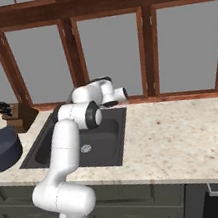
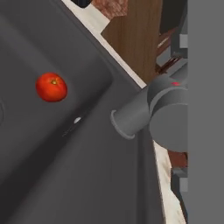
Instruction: Dump the tomato from the pot into the sink. Then turn on the water and wash the tomato. Then turn off the water and put the tomato back in the pot.
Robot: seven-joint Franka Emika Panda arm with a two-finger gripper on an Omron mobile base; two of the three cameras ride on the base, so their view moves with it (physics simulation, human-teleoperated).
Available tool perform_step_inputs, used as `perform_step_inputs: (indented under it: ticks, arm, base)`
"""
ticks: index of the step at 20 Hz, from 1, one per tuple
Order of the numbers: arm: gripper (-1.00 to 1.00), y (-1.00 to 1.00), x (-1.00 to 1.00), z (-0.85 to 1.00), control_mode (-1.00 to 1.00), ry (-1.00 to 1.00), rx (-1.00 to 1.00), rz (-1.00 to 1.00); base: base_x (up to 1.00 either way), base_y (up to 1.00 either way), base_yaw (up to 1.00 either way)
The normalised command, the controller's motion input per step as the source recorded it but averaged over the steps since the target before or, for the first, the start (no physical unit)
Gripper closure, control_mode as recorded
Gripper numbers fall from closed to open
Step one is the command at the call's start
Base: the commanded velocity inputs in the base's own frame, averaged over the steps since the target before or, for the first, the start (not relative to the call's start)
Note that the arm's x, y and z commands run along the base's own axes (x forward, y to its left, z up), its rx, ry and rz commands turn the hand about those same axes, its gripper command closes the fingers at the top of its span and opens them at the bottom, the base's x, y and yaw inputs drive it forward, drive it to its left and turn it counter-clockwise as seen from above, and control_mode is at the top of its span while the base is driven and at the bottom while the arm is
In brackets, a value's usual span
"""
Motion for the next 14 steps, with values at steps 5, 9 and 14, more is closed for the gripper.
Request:
perform_step_inputs:
  ticks: [5, 9, 14]
  arm:
    - [-1.0, -0.71, -0.05, 0.98, -1.0, -0.12, -0.21, -0.11]
    - [-1.0, -0.66, -0.41, 0.95, -1.0, -0.24, -0.22, -0.14]
    - [-1.0, -0.39, -0.88, 0.96, -1.0, -0.28, -0.19, -0.24]
  base:
    - [0.0, 0.0, 0.0]
    - [0.0, 0.0, 0.0]
    - [0.0, 0.0, 0.0]
